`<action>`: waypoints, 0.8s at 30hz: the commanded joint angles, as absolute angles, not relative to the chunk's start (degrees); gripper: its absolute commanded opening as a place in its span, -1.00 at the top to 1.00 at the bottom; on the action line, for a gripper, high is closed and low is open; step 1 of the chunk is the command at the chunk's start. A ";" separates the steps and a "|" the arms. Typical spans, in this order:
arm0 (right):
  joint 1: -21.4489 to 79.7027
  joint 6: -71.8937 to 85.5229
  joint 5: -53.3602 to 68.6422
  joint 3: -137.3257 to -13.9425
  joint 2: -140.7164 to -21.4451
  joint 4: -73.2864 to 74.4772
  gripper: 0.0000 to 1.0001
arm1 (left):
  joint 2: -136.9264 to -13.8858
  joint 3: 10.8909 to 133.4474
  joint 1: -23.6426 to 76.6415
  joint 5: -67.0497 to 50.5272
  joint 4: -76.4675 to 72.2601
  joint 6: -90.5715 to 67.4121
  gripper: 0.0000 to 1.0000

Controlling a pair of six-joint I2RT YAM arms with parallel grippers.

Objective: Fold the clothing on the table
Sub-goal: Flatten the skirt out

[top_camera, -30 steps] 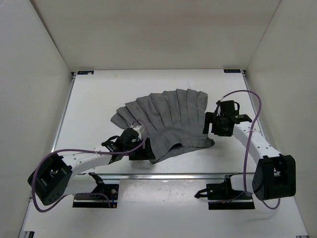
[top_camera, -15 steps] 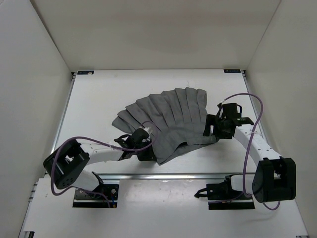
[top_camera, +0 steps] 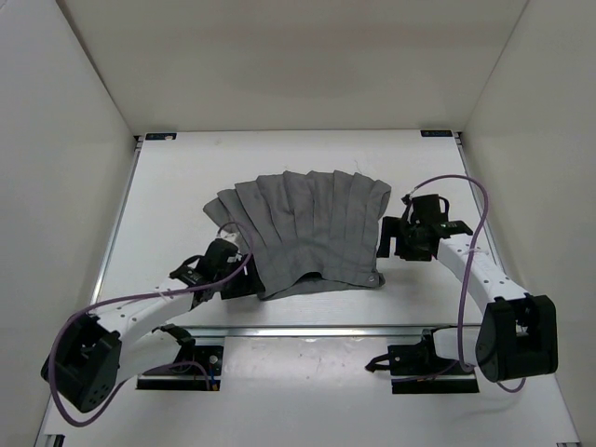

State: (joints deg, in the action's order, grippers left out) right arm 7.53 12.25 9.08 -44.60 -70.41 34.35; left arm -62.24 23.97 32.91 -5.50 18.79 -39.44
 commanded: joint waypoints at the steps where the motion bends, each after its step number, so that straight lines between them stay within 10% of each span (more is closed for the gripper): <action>1: 8.52 12.92 8.62 -44.47 -69.26 33.75 -0.58 | -59.07 22.42 34.01 -5.01 20.58 -39.98 -0.46; 16: 8.70 13.45 8.26 -43.24 -67.77 34.89 -0.66 | -63.63 20.57 36.91 -5.36 11.69 -44.65 -0.38; 22: 7.20 13.71 11.94 -40.61 -68.11 34.98 -0.32 | -66.09 20.31 36.65 -6.68 8.88 -44.21 1.00; 24: 7.82 15.20 12.74 -39.56 -67.85 34.98 -0.36 | -65.57 20.04 36.82 -6.33 8.35 -44.38 1.00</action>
